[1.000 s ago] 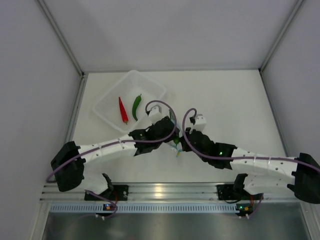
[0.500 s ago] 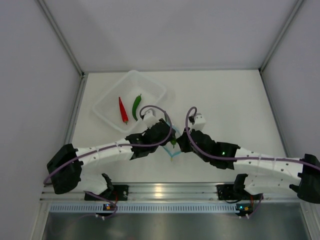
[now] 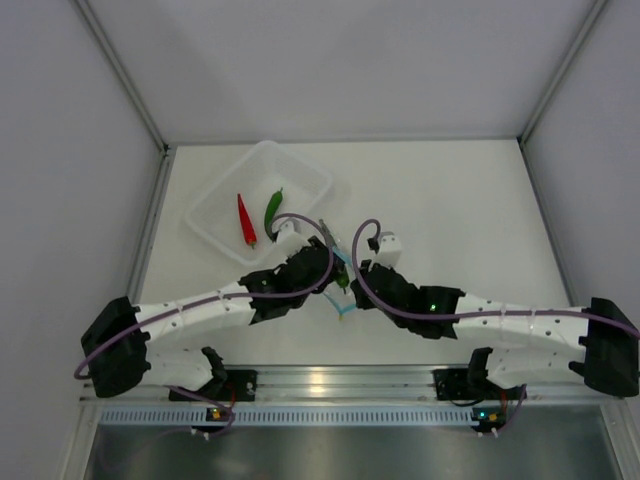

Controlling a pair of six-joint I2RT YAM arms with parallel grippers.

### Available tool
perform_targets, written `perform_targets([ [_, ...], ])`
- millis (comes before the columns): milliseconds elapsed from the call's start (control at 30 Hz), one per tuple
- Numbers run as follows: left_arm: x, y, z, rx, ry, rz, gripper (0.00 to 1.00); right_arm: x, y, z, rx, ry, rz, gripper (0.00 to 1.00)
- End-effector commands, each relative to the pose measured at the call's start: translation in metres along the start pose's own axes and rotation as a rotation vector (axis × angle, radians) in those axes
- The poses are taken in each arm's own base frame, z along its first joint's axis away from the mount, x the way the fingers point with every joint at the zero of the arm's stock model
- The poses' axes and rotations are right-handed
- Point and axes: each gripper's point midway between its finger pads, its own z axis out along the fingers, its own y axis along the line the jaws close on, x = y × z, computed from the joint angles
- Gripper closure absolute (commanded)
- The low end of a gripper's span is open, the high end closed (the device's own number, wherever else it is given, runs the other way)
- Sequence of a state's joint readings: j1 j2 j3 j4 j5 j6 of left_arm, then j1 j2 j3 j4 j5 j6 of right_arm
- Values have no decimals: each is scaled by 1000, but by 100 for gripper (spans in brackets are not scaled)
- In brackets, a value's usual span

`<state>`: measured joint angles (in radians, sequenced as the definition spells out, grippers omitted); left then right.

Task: Open the zip-top bag and remove the fake food

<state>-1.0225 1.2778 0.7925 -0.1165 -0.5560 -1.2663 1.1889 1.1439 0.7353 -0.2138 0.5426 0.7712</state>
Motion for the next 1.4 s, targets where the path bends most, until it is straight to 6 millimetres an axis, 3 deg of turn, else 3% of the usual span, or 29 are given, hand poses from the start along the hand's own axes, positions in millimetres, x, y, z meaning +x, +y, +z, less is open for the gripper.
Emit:
perform_targets([
  [0,-7,-33,-13,131,30,-103,100,-11,-12,-5,84,-54,-25,100],
  [67,4,-29,-15,142,83,-94,100,-17,-18,-5,103,-77,-31,100],
  [100,5,-37,-18,180,100,-99,100,-21,-20,-5,107,-91,-26,100],
  [467,77,-50,-50,350,527,92,100,-69,-51,6,204,-173,-52,100],
  [667,84,-36,-64,363,583,191,100,-84,-68,8,243,-165,-52,100],
  [800,58,-27,-70,318,491,352,100,-84,-92,14,291,-126,-33,100],
  [900,17,-20,-66,199,327,424,100,-86,-99,12,297,-120,-25,100],
  [933,-6,-17,-63,150,229,428,100,-85,-98,12,287,-114,-26,100],
  [1067,-59,-10,-52,73,127,417,100,-86,-93,9,256,-99,-20,100],
  [1100,-85,-1,-42,29,83,387,100,-83,-90,9,234,-83,-23,100],
  [1167,-111,7,-32,-16,40,366,100,-82,-87,7,214,-73,-26,100],
  [1200,-129,20,-20,-71,14,363,100,-81,-85,6,201,-68,-27,100],
  [1267,-153,19,-11,-99,-23,356,100,-77,-84,5,190,-47,-31,100],
  [1300,-169,35,2,-161,-38,339,100,-77,-83,3,181,-48,-31,100],
  [1333,-182,35,7,-177,-59,326,100,-76,-82,2,172,-42,-34,100],
  [1367,-194,54,22,-241,-60,312,100,-75,-82,0,164,-39,-38,100],
])
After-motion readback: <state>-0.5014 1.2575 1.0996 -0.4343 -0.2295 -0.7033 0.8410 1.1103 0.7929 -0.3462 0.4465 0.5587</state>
